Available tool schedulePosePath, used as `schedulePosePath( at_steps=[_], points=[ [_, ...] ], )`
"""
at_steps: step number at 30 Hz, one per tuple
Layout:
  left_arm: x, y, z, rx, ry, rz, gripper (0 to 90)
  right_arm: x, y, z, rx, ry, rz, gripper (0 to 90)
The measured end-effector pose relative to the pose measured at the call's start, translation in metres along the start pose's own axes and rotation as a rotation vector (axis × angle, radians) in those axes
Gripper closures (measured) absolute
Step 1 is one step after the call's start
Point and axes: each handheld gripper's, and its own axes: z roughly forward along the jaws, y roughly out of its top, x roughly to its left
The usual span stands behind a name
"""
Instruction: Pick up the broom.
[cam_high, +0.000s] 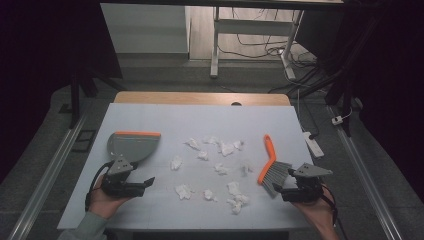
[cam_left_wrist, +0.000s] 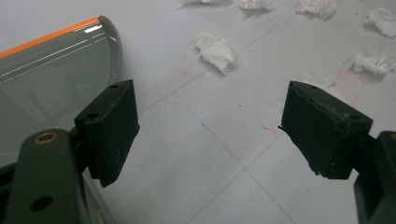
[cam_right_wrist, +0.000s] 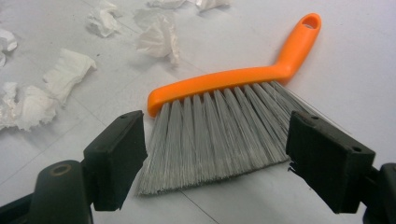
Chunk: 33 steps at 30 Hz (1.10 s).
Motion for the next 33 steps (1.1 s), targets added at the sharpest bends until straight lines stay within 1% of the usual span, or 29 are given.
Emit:
schedulePosePath(
  at_steps=[2,4,6,9,10,11,12,13,14,15,16,17,18,20,21,23,24,25,26,27,28,29,30,31,32,33],
  points=[
    [0.0,0.002,0.001,-0.008,-0.002,-0.004,20.2,0.0,0.001,-0.001,-0.001,-0.001,0.004,21.3],
    [0.0,0.002,0.002,0.002,-0.005,0.003,20.4,-0.001,0.002,-0.002,-0.004,0.003,0.012,22.3],
    [-0.001,0.001,0.003,0.015,-0.006,0.016,20.4,-0.001,0.002,-0.001,0.004,0.001,0.011,22.3],
    [-0.002,0.001,0.003,0.009,-0.009,0.018,20.6,-0.001,0.002,0.002,0.027,-0.004,0.02,22.9],
    [-0.002,0.001,0.003,0.009,-0.01,0.021,20.6,-0.001,0.003,0.003,0.05,-0.019,0.038,23.6],
    [-0.002,0.002,0.003,0.011,-0.011,0.024,20.7,-0.001,0.005,0.003,0.058,-0.031,0.058,23.7],
    [-0.002,0.003,0.004,0.012,-0.017,0.023,20.7,-0.001,0.005,0.003,0.058,-0.031,0.058,23.7],
    [-0.001,0.003,0.005,0.014,-0.022,0.021,20.8,-0.003,0.009,0.002,0.057,-0.046,0.088,25.8],
    [-0.001,0.003,0.005,0.016,-0.023,0.02,20.8,-0.005,0.013,0.001,0.067,-0.051,0.097,25.9],
    [-0.001,0.003,0.006,0.022,-0.024,0.021,20.9,-0.006,0.017,0.001,0.08,-0.062,0.1,25.9],
    [-0.001,0.003,0.006,0.022,-0.024,0.021,21.0,-0.006,0.017,0.001,0.08,-0.062,0.1,25.9],
    [-0.001,0.003,0.007,0.023,-0.024,0.022,21.0,-0.009,0.026,-0.001,0.101,-0.08,0.109,26.1],
    [-0.001,0.003,0.007,0.023,-0.027,0.024,21.1,-0.011,0.032,-0.001,0.114,-0.088,0.119,26.2],
    [-0.002,0.003,0.007,0.022,-0.03,0.031,21.2,-0.014,0.042,0.0,0.127,-0.092,0.135,26.9],
    [-0.002,0.003,0.007,0.025,-0.033,0.033,21.2,-0.014,0.042,0.0,0.127,-0.092,0.135,26.9],
    [-0.004,0.002,0.007,0.026,-0.034,0.041,21.2,-0.017,0.052,0.004,0.152,-0.095,0.148,27.4],
    [-0.005,0.003,0.007,0.027,-0.034,0.049,21.2,-0.02,0.062,0.009,0.18,-0.101,0.151,28.0],
    [-0.005,0.003,0.007,0.025,-0.033,0.05,21.2,-0.02,0.062,0.009,0.18,-0.101,0.151,28.0],
    [-0.006,0.003,0.006,0.025,-0.033,0.05,21.2,-0.021,0.067,0.013,0.201,-0.105,0.153,28.0],
    [-0.006,0.002,0.006,0.023,-0.032,0.05,21.2,-0.025,0.077,0.021,0.243,-0.104,0.169,29.4],
    [-0.006,0.002,0.005,0.021,-0.032,0.047,21.2,-0.027,0.082,0.026,0.267,-0.11,0.178,30.2],
    [-0.005,0.002,0.005,0.02,-0.029,0.047,21.2,-0.029,0.087,0.031,0.292,-0.109,0.184,30.2],
    [-0.005,0.002,0.005,0.021,-0.026,0.046,21.2,-0.029,0.087,0.031,0.292,-0.109,0.184,30.2],
    [-0.005,0.002,0.005,0.023,-0.025,0.046,21.2,-0.031,0.091,0.036,0.316,-0.107,0.191,30.2],
    [-0.005,0.002,0.005,0.023,-0.023,0.047,21.2,-0.034,0.094,0.04,0.339,-0.116,0.198,30.2],
    [-0.006,0.002,0.005,0.024,-0.022,0.051,21.2,-0.038,0.1,0.048,0.371,-0.115,0.212,30.1]
  ],
)
